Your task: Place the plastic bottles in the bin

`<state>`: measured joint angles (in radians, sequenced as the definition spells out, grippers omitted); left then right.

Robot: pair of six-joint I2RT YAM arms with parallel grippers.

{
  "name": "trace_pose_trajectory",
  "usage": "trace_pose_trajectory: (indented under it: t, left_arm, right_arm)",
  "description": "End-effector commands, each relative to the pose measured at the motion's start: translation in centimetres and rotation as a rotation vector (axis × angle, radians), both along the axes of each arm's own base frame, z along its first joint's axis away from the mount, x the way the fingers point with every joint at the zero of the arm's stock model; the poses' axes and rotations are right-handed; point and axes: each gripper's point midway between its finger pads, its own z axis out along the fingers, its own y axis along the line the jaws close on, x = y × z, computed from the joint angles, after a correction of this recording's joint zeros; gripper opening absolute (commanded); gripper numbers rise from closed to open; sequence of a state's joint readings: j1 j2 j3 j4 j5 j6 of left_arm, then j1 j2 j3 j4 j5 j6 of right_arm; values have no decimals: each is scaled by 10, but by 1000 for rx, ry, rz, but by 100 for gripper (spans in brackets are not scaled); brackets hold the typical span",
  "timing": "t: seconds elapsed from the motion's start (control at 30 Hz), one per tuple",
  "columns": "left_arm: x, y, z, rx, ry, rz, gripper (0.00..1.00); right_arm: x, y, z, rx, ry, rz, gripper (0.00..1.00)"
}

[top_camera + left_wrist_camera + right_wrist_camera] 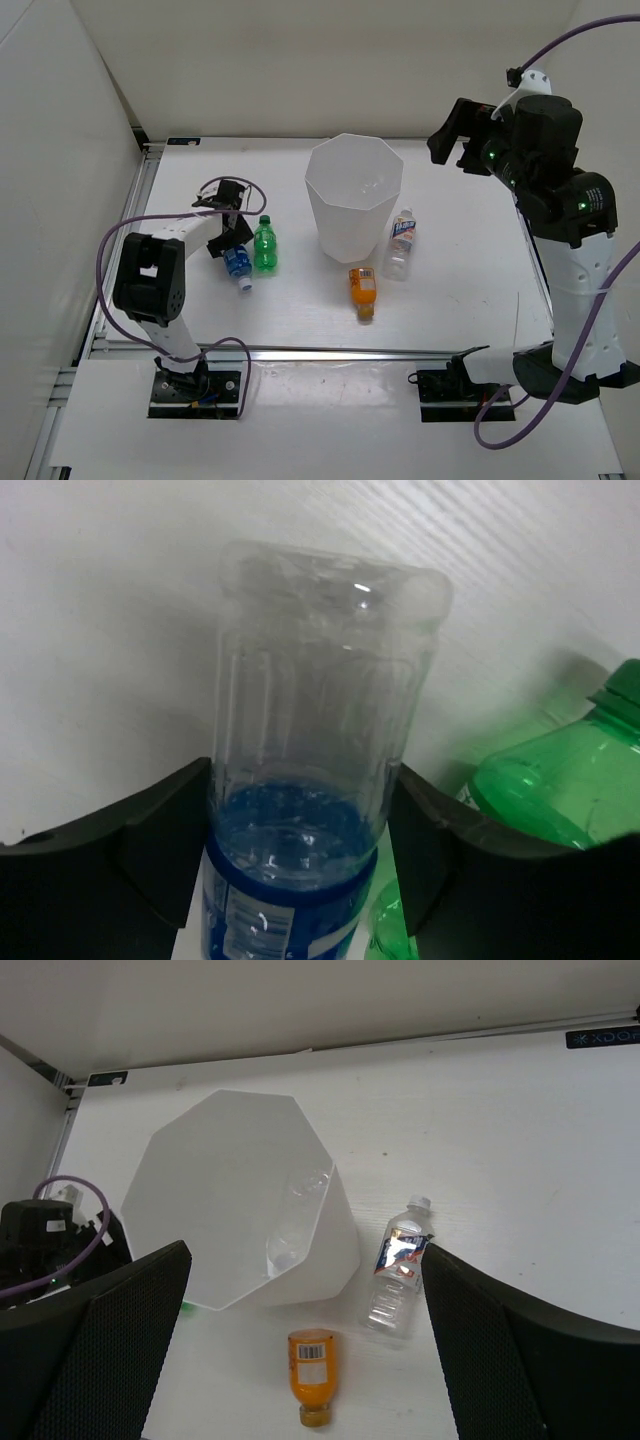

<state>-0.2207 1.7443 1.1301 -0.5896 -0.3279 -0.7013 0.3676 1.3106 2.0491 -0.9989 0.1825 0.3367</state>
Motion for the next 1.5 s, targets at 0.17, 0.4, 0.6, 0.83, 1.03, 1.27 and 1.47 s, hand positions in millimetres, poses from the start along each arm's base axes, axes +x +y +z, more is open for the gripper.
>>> trace_pose_trajectory:
  t: [0.17,0.4,0.6,0.83,1.03,1.27,1.47]
  left_arm:
    - [19,7,44,30,-148,27,38]
    - [84,2,260,-31,-640,63,33]
    - [111,-99,403,-236,-931,-168,30]
    - [104,-236,418,-280,-969,-509,32]
    - [88,-288,389,-208,-925,-648,39]
    - [65,-273,404,-12,-954,-694,100]
    - [30,-157,467,122,-1042,-443,100]
  right_arm:
    - [1,-15,-4,15,10,-25,100]
    - [0,-12,-3,63,24,-5,100]
    - [6,-8,-12,105,66,14,100]
    - [9,-5,-15,119,82,23,100]
    - [4,-14,-19,118,86,-16,100]
    - [0,-22,-73,118,213,-94,100]
    - [6,-35,-185,251,483,-206,100]
